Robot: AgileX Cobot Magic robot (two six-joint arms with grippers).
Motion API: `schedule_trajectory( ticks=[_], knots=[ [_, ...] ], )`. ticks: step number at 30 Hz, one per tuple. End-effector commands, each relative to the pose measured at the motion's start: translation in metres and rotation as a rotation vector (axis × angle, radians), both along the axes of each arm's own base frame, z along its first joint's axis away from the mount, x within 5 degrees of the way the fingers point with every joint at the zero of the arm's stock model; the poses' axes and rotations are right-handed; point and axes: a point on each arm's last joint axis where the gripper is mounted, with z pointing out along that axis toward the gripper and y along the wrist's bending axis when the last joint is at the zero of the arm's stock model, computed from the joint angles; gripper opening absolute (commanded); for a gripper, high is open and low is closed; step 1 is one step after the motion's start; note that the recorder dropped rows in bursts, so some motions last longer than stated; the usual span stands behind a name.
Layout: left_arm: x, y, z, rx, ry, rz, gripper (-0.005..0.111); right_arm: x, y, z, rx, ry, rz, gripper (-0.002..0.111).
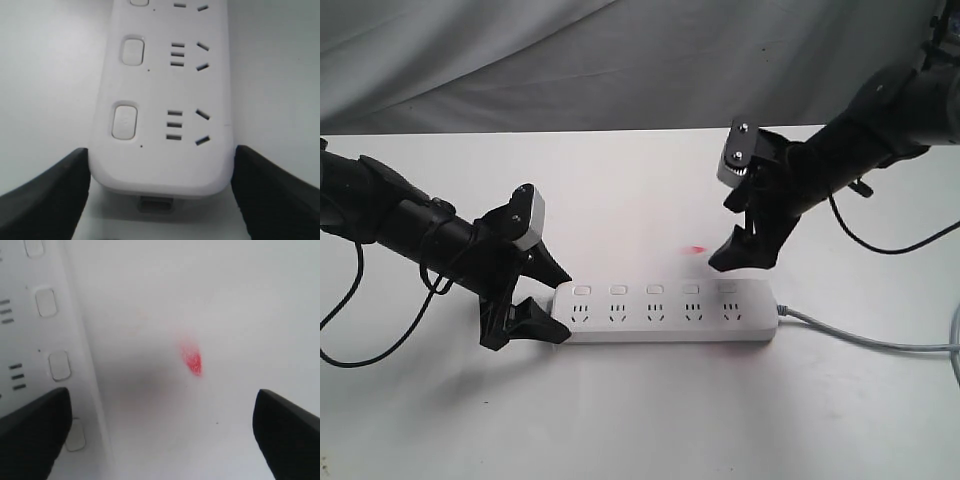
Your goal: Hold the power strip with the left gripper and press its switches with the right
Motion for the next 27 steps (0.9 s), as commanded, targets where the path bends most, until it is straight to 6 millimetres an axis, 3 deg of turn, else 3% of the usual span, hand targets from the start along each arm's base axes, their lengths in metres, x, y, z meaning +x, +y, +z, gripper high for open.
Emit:
schedule_trajectory(
  ticks=[1,7,15,27],
  knots=[
    [0.002,-0.001,-0.002,0.007,-0.010,0.007,0.000,-0.005,0.002,0.038,0.063,-0.068,-0.028,0.089],
    [0.002,-0.001,-0.002,0.007,-0.010,0.007,0.000,-0.017,0.007,0.089,0.124,-0.172,-0.047,0.089],
    [0.002,-0.001,-0.002,0.007,-0.010,0.007,0.000,-0.039,0.015,0.141,0.234,-0.211,-0.075,0.087],
    [0.002,-0.001,-0.002,0.007,-0.010,0.007,0.000,-0.082,0.038,0.188,0.487,-0.118,0.097,0.039]
  ],
)
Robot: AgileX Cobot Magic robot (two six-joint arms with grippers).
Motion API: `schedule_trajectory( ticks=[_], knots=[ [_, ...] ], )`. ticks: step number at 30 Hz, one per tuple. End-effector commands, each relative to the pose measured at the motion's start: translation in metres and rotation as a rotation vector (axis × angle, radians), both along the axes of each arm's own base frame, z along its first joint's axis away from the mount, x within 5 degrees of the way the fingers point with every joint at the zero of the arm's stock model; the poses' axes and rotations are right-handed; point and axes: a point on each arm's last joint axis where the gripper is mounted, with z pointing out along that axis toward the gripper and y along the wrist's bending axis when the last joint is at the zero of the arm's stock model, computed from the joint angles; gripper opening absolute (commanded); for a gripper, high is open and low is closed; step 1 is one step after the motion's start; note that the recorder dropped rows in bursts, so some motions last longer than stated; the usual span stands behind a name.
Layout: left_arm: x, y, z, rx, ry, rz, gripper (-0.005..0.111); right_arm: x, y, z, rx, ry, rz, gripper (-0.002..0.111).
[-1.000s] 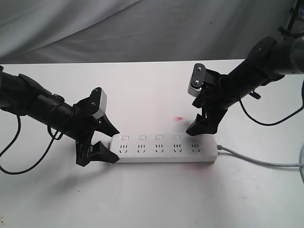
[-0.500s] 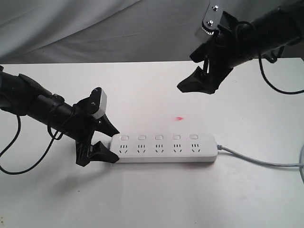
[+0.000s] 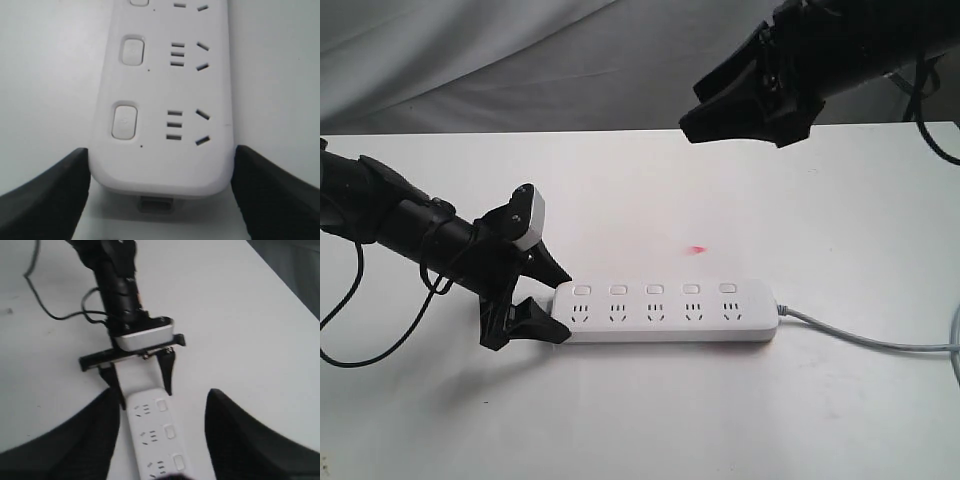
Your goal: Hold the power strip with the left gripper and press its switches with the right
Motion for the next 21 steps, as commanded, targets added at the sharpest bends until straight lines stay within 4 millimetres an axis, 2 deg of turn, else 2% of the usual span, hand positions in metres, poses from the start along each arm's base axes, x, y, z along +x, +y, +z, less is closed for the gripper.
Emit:
schedule_trajectory(
  ticks=[1,16,21],
  knots=[
    [0.0019,-0.0013,-0.0017,0.008,-0.011,0.005,0.000,-0.0144,0.0056,0.0160,0.099,0.020,0.070,0.036],
    [0.0019,-0.0013,-0.0017,0.008,-0.011,0.005,0.000,-0.0141,0.0075,0.0188,0.230,0.214,-0.061,0.001],
    [0.0019,-0.0013,-0.0017,0.008,-0.011,0.005,0.000,-0.0141,0.0075,0.0187,0.230,0.217,-0.064,0.000]
  ],
)
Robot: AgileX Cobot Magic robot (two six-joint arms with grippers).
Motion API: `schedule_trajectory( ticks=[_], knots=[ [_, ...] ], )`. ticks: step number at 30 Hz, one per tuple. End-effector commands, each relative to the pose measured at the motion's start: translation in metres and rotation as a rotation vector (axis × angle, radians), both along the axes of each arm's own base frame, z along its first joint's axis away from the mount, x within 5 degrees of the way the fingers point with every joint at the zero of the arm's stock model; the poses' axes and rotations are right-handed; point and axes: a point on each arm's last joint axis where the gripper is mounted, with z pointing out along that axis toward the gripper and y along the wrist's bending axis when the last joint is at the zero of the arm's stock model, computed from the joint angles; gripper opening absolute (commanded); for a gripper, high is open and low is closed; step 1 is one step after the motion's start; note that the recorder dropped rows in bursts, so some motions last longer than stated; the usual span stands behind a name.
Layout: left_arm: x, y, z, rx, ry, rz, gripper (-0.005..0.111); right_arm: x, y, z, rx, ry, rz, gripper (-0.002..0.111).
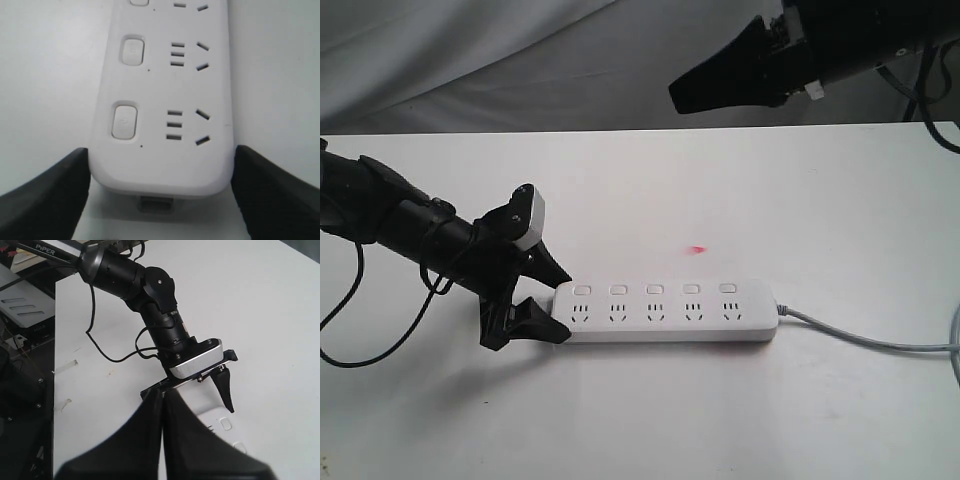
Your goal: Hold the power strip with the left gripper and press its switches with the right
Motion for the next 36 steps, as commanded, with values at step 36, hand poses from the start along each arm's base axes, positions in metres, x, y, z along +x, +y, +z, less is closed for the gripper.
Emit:
schedule_trajectory(
  ticks=[36],
  knots=[
    [0.002,-0.001,-0.002,0.008,-0.011,0.005,0.000,0.009,-0.052,0.035,-0.442,-0.136,-0.348,0.000]
  ],
)
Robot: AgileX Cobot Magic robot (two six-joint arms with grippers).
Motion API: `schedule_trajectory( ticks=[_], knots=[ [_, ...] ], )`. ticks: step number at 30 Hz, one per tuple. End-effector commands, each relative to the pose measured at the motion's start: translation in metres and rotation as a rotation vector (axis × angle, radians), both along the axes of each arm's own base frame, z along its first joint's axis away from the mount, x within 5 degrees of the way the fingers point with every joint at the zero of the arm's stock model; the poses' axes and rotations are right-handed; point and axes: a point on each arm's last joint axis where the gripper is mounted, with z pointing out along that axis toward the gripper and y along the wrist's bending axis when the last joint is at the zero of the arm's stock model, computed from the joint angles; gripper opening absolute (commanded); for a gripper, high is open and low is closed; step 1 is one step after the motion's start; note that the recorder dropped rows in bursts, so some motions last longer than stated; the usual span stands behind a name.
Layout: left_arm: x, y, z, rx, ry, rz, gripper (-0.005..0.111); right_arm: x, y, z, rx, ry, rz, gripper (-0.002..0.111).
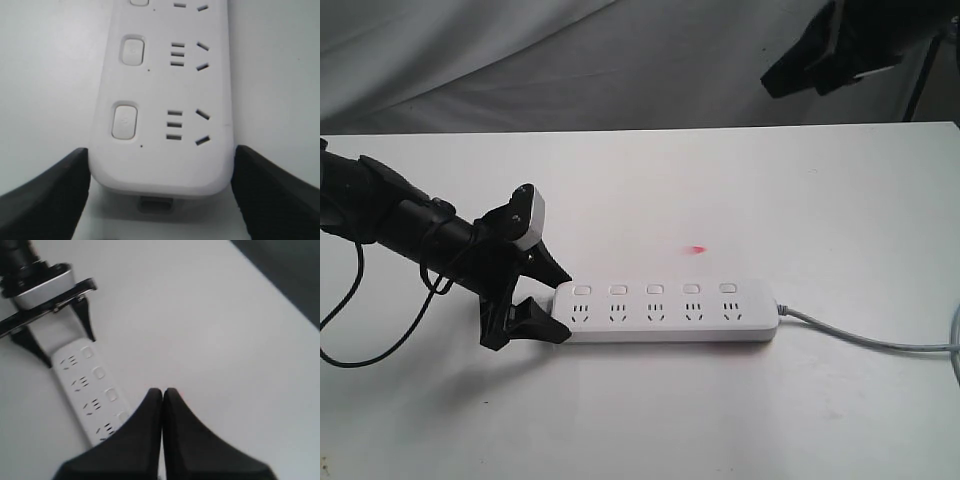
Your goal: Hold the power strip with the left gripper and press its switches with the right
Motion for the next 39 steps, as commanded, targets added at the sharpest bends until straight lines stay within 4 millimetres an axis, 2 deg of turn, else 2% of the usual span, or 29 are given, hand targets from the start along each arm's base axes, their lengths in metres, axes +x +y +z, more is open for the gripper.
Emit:
schedule_trajectory(
  ticks=[1,5,9,13,15,19,21,23,26,29,34,39],
  knots=[
    [0.002,-0.001,-0.002,0.008,-0.011,0.005,0.000,-0.009,-0.005,0.026,-0.031,-0.117,-0.077,0.000],
    [0.002,-0.001,-0.002,0.008,-0.011,0.005,0.000,-0.032,-0.009,0.054,-0.114,-0.219,-0.120,0.000],
    [0.002,-0.001,-0.002,0.008,-0.011,0.005,0.000,-0.061,-0.016,0.084,-0.175,-0.305,-0.254,0.000],
    [0.002,-0.001,-0.002,0.008,-0.011,0.005,0.000,-0.093,-0.025,0.099,-0.193,-0.401,-0.433,0.000],
    [0.002,-0.001,-0.002,0.008,-0.011,0.005,0.000,-0.111,-0.025,0.092,-0.172,-0.488,-0.489,0.000],
    [0.002,-0.001,-0.002,0.008,-0.011,0.005,0.000,-0.156,-0.021,0.051,-0.111,-0.642,-0.550,0.000],
    [0.002,-0.001,-0.002,0.008,-0.011,0.005,0.000,-0.185,-0.018,0.026,-0.084,-0.695,-0.575,0.000],
    [0.002,-0.001,-0.002,0.008,-0.011,0.005,0.000,-0.209,-0.015,0.013,-0.083,-0.737,-0.578,0.000],
    [0.002,-0.001,-0.002,0.008,-0.011,0.005,0.000,-0.243,-0.011,0.004,-0.107,-0.815,-0.560,0.000],
    [0.002,-0.001,-0.002,0.008,-0.011,0.005,0.000,-0.277,-0.005,0.005,-0.149,-0.877,-0.527,0.000],
    [0.002,-0.001,-0.002,0.008,-0.011,0.005,0.000,-0.301,-0.003,-0.001,-0.120,-0.834,-0.548,0.000],
    [0.002,-0.001,-0.002,0.008,-0.011,0.005,0.000,-0.317,-0.004,-0.011,0.120,-0.745,-0.707,0.000]
  ],
)
